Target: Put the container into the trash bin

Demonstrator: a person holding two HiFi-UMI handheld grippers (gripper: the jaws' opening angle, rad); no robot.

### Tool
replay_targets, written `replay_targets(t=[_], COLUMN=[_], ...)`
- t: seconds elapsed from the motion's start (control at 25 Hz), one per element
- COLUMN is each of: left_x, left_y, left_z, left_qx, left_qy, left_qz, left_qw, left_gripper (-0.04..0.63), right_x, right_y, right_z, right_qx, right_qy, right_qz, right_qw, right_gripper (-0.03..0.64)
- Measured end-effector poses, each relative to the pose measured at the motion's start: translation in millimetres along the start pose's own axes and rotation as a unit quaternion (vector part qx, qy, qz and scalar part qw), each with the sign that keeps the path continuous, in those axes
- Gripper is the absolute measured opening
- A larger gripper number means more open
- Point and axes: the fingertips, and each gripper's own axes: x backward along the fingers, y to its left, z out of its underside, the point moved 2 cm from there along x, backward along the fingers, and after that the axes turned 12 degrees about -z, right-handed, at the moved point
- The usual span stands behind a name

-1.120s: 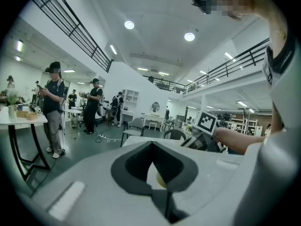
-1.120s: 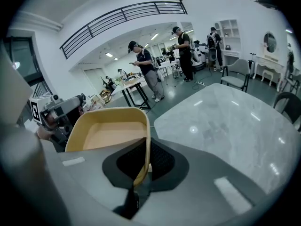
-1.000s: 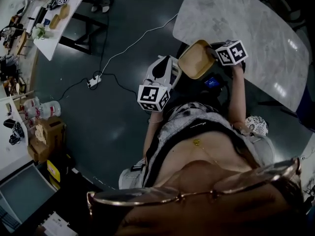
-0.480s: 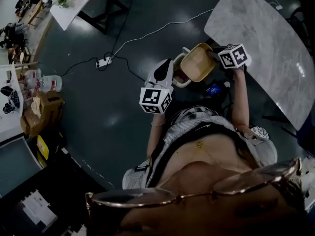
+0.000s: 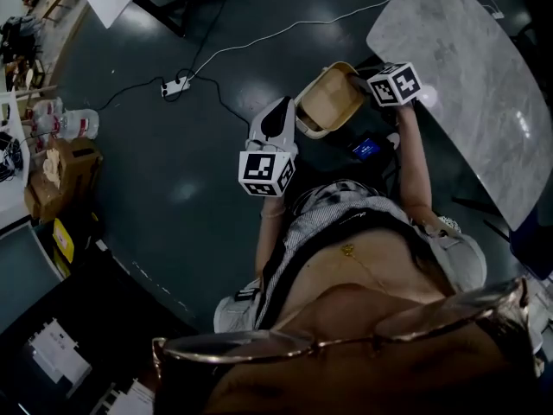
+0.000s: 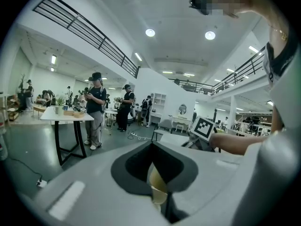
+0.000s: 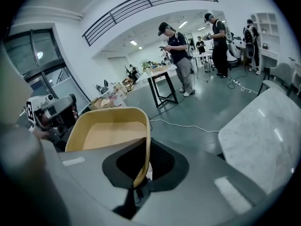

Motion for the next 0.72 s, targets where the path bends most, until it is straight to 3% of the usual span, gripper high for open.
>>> replay_targets(t=[0.36,0.72], left_x=[-1,10], left_y=[8,21], left_z=[13,30], left_qx=[0.012,0.015], left_qy=[0.017,0.037], left_qz=[-0.017,-0.045], left_qw=[0.9996,0.9982], left_gripper=[0.0,0.0], right_x=[-54,-124], right_y=[-30,-77], right_z=[30,96], right_qx=[0.017,-0.028], right_qy=[0.031,0.075], right_qz=[0.014,0.057], right_qw=[0.999,0.995], right_gripper=[0.031,0.03])
